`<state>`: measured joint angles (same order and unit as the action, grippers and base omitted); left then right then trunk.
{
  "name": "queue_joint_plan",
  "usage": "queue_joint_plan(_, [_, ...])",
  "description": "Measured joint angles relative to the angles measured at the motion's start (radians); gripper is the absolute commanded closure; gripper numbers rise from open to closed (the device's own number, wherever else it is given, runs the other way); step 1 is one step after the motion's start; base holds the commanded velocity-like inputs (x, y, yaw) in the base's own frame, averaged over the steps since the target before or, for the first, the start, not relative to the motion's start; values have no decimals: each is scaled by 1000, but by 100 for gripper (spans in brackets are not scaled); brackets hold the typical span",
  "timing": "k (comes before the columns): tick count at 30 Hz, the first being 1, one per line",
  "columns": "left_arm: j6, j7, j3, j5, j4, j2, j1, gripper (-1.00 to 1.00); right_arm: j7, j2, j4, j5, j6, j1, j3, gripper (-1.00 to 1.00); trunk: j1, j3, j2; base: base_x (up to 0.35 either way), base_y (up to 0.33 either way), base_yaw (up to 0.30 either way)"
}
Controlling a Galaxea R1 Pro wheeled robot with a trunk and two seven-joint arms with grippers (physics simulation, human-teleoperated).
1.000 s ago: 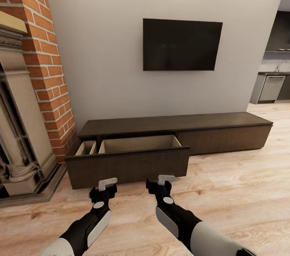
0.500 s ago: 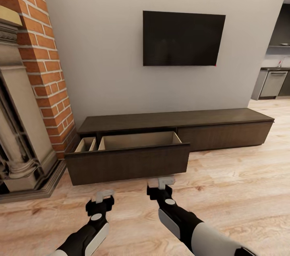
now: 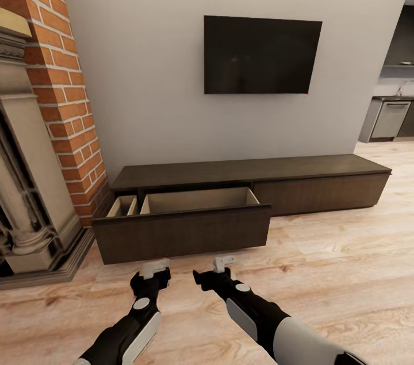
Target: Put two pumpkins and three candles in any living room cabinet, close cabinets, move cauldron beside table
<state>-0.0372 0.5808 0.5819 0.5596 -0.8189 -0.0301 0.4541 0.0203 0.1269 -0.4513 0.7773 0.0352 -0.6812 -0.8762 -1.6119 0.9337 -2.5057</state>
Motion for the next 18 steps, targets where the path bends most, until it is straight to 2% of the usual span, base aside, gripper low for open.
queue_joint_plan(2, [0,1,0,2,-53,-11,-2,-100,1,1,0,0,10,0,0,-100,0,0,0,0,0,0])
queue_joint_plan(5, [-5,3,0,-1,-78,-20,-3,-100,4,0,0,-1,40,0,0,-100,0,0,0,0,0,0])
queue_joint_plan(8, [-7,4,-2,-2,-85,-23,-4,-100,5,-1,1,0,83,0,1,-100,0,0,0,0,0,0])
queue_joint_plan(18, [-6,4,-14,3,-82,-34,-4,-100,7,-12,2,3,146,0,10,-100,0,0,0,0,0,0])
